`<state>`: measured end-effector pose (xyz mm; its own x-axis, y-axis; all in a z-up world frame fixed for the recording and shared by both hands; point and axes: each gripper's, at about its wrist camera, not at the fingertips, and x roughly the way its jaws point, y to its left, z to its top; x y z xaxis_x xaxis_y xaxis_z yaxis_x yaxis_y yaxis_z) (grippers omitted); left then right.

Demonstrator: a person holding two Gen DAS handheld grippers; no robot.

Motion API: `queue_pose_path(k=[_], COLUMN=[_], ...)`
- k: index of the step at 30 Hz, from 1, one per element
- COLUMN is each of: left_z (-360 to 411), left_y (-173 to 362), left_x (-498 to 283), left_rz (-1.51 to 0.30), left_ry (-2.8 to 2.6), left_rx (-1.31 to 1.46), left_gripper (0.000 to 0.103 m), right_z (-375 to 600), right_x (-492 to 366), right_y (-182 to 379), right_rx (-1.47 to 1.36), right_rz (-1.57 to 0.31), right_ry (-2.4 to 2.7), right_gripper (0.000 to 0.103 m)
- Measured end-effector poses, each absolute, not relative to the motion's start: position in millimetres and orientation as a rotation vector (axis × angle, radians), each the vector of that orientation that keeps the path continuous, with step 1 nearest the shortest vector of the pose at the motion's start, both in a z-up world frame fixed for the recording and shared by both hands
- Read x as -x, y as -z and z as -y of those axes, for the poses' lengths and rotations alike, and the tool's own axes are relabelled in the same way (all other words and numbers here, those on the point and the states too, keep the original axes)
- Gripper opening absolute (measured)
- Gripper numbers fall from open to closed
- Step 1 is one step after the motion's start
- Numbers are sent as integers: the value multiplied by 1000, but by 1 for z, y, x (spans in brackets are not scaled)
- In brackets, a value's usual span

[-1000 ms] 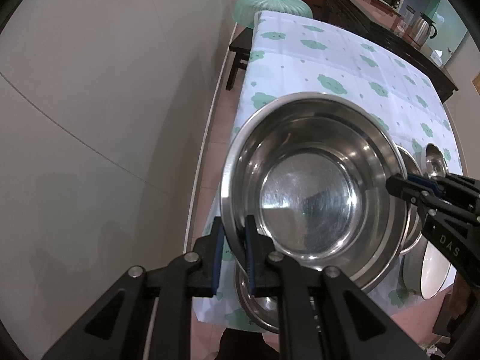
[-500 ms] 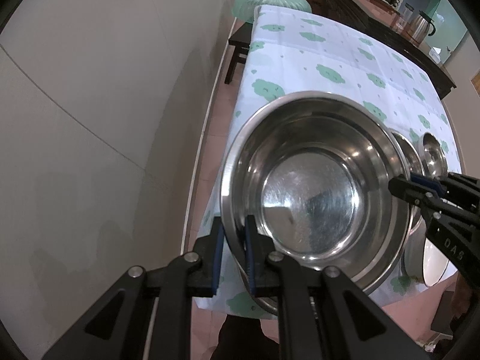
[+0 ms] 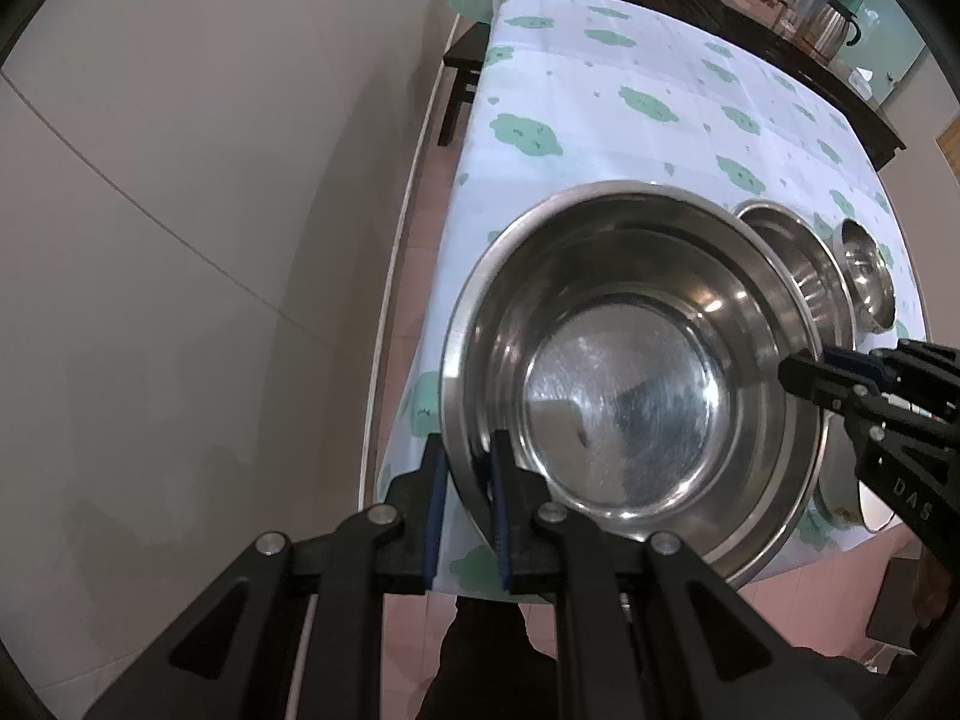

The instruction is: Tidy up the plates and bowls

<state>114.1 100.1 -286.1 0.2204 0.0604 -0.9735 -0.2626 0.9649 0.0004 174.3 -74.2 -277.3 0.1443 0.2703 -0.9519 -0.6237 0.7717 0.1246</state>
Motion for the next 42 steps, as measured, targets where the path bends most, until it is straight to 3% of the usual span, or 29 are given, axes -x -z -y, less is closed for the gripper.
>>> queue_pose_path(k=[42], left_z=[-87], left_y=[324], left_x=[-105], left_rz=[-1435], left_ry=[-179], left_rx=[169], left_gripper=[11], right_z=[81], right_x=[-154], right_y=[319], right_rx=[375], right_rz=[-1348], right_ry=[-635], right_gripper=[16])
